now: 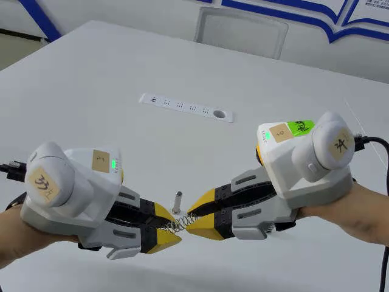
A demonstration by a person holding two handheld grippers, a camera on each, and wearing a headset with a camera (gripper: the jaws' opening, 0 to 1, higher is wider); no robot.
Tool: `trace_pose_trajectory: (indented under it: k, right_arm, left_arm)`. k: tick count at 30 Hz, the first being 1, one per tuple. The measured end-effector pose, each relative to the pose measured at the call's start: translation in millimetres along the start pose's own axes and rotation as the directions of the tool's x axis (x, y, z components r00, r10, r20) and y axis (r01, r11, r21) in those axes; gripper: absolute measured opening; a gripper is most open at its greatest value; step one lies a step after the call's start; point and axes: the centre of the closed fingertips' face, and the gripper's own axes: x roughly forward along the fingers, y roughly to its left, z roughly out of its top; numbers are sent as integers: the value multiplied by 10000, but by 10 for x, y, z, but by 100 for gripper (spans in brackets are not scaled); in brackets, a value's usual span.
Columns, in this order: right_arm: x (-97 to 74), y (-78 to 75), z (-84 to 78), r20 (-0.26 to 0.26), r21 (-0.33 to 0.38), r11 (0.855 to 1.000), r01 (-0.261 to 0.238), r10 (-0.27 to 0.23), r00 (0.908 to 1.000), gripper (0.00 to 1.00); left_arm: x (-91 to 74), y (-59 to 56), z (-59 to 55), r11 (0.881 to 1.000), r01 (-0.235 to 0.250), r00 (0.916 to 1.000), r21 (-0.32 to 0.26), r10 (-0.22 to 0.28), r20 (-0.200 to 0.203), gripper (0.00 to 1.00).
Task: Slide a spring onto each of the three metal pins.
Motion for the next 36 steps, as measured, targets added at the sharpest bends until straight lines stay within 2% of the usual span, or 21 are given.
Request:
trace_pose_trajectory:
  k: [2,7,9,12,18,23,24,25,28,31,33,36]
  right_arm:
    - [12,-7,13,36,-5,10000,38,-38,10000,11]
    - [23,-18,125,656,608,9981,-16,-24,9978,11]
    - [35,-24,149,759,708,9975,-6,-48,9971,11]
    - [69,-17,223,944,544,9985,30,-81,9955,11]
    - [138,-12,282,1004,512,9987,-49,-3,9949,10]
    - [153,-20,282,962,355,9993,135,-169,9952,10]
    - [153,-20,284,951,295,9994,181,-208,9953,10]
    - [155,-23,287,944,286,9994,217,-243,9952,10]
    - [139,-51,299,992,329,9989,334,-365,9944,10]
    - [101,-96,328,1114,407,9981,457,-500,9925,10]
    - [74,-127,345,1187,468,9976,513,-565,9913,10]
    - [34,-196,369,1272,493,9962,712,-769,9889,10]
  left_arm:
    - [0,18,-6,10000,-57,10000,-33,57,-12,10]
    - [0,18,13,9998,-80,9998,-189,83,158,10]
    - [-2,27,19,9997,-105,9997,-233,110,200,10]
    - [-7,41,41,9993,-88,9994,-350,100,343,10]
    - [-30,51,33,9994,-129,9995,-308,138,291,10]
    - [-48,64,21,9988,-230,9993,-430,243,297,10]
    - [-51,70,20,9984,-228,9993,-515,243,283,11]
    - [-52,63,23,9960,-112,9995,-883,138,286,11]
    - [-63,102,43,9942,-198,9992,-1056,234,333,12]
    - [-89,143,65,9923,-390,9981,-1179,442,424,19]
    - [-105,164,31,9913,-493,9984,-1218,524,227,26]
    - [-138,197,11,9900,-683,9973,-1231,709,172,36]
